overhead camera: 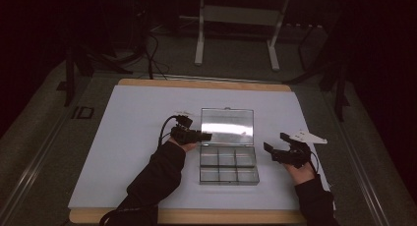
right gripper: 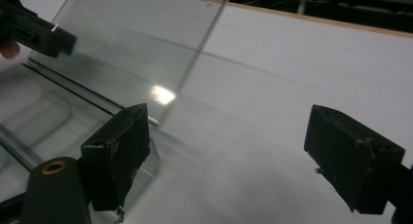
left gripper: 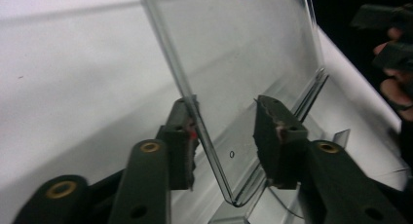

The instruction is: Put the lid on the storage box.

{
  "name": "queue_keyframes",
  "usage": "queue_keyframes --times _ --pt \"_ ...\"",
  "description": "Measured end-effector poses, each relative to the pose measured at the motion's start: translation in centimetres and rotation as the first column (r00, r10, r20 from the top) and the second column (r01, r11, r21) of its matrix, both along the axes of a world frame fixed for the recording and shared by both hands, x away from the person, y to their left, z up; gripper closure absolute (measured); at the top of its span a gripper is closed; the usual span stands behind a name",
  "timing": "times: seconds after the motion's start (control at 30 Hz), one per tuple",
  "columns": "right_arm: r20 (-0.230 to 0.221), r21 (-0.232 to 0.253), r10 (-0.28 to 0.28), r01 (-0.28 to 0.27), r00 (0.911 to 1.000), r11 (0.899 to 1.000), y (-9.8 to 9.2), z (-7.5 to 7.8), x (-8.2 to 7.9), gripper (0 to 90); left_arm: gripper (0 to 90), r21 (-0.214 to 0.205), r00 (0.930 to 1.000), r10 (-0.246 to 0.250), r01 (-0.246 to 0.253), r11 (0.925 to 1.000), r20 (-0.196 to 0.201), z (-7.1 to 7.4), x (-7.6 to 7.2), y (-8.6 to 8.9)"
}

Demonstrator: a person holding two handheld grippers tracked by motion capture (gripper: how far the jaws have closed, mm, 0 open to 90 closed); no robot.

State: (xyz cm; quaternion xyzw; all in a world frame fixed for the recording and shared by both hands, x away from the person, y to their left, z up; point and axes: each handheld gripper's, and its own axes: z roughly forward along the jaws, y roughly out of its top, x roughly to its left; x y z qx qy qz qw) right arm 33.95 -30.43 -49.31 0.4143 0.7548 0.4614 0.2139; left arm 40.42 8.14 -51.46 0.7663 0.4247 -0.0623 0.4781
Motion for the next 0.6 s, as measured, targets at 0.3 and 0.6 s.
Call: queue_keyframes --times 0.3,0.6 --pt "-0.013 -0.006 0.076 -0.076 0.9970 0.997 3.6 0.1 1.9 43.0 67.7 0.010 0.9996 -0.005 0.005 0.9999 0.027 0.3 -0.3 0.0" --pt "-0.052 -0.015 0.116 -0.116 0.9919 0.993 4.8 0.0 3.4 62.9 73.2 0.011 0.9973 -0.019 0.018 0.9998 0.070 0.7 -0.8 0.3"
